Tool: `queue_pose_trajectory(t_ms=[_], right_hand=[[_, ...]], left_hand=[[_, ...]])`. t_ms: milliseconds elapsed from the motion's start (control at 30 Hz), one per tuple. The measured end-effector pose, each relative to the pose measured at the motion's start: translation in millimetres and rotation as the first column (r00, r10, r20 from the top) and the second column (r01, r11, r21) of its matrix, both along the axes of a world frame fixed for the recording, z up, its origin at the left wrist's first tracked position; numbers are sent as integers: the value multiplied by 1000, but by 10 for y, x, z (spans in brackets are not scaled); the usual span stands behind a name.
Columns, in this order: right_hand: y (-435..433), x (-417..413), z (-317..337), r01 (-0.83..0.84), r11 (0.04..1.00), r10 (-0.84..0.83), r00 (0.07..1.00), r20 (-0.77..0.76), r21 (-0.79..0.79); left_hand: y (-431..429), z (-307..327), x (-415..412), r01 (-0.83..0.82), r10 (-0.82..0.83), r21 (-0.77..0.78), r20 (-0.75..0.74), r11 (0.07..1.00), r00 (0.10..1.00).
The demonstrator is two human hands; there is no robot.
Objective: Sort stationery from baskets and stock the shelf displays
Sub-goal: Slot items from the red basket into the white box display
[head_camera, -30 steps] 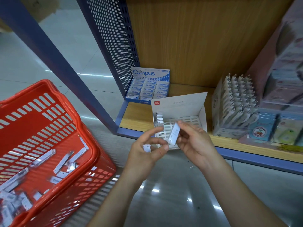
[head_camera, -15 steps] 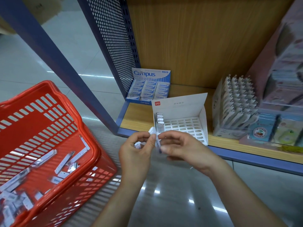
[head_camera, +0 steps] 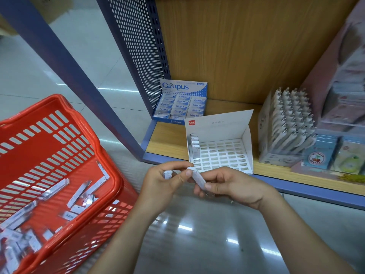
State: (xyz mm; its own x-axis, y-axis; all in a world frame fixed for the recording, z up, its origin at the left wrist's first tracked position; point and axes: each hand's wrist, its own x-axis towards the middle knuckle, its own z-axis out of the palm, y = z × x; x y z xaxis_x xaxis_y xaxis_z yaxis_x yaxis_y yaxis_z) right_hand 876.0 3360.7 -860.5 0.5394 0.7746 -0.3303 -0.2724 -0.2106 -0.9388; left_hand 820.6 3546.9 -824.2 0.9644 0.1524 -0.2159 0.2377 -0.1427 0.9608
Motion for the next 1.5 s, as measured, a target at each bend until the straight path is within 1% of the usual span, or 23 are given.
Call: queue_pose_trajectory(t_ms=[33, 67, 100, 133, 167, 200, 233, 300, 367, 467, 700, 800, 867, 967, 1033, 1133, 1200, 1267, 1300, 1367, 1433, 1500], right_hand=[[9, 0, -21, 71, 997, -71, 997, -33, 14], [19, 10, -44, 180, 984, -179, 982, -61, 16], [31, 27, -52, 318, 948, -317, 945, -83, -3], [42, 56, -54, 454, 890, -455, 885, -96, -39], [41, 85, -44, 555, 828, -560, 823, -94, -79], [32, 122, -31, 614, 781, -623, 780, -64, -116], [18, 152, -21, 645, 750, -654, 756, -24, -145], [3, 189, -16, 677, 716, -684, 729, 26, -169], [31, 199, -25, 694, 701, -700, 713, 29, -165], [75, 192, -58, 691, 701, -699, 715, 23, -176], [107, 194, -54, 692, 702, -704, 710, -17, -165], [135, 209, -50, 680, 716, -691, 723, -19, -161], [172, 219, -45, 670, 727, -681, 732, -27, -152], [222, 250, -38, 649, 748, -658, 753, -24, -141], [236, 279, -19, 628, 767, -635, 772, -20, -132], [266, 321, 0, 591, 793, -595, 804, 21, -146], [306, 341, -4, 594, 785, -593, 803, 65, -175], [341, 371, -16, 615, 764, -610, 787, 93, -196], [350, 388, -17, 623, 755, -617, 781, 100, -203], [359, 414, -25, 637, 742, -629, 770, 109, -209], [368, 405, -52, 660, 723, -657, 748, 92, -204], [383, 377, -84, 681, 707, -689, 724, 34, -190]], left_hand=[[-7, 16, 38, -18, 17, 31, 24, 999, 1000], [-8, 15, 86, -57, 53, 64, 53, 996, 997], [-6, 2, 145, -112, 105, 89, 84, 990, 991], [3, -25, 208, -176, 163, 107, 115, 979, 980], [11, -55, 266, -232, 215, 119, 139, 966, 967], [11, -80, 321, -270, 249, 135, 157, 953, 956], [6, -107, 364, -285, 257, 164, 170, 945, 951], [-16, -161, 418, -258, 216, 244, 186, 935, 958], [-34, -226, 442, -215, 161, 313, 189, 925, 969], [-29, -326, 456, -172, 101, 374, 202, 912, 974], [33, -391, 515, -113, -53, 528, 289, 842, 956], [70, -406, 536, -73, -176, 621, 330, 780, 927], [88, -409, 523, -34, -265, 691, 323, 722, 909], [102, -415, 499, -34, -325, 735, 340, 677, 883], [88, -422, 508, -24, -323, 723, 338, 690, 884], [54, -422, 545, 13, -275, 687, 273, 726, 922], [20, -417, 549, 21, -204, 642, 211, 766, 956], [-13, -401, 549, -5, -100, 581, 148, 814, 984], [-24, -389, 554, -24, -43, 515, 118, 857, 992], [-39, -366, 558, -76, 59, 297, 65, 952, 996], [-48, -361, 560, -147, 144, 139, 32, 979, 989], [-65, -387, 578, -195, 195, 87, 7, 977, 981]])
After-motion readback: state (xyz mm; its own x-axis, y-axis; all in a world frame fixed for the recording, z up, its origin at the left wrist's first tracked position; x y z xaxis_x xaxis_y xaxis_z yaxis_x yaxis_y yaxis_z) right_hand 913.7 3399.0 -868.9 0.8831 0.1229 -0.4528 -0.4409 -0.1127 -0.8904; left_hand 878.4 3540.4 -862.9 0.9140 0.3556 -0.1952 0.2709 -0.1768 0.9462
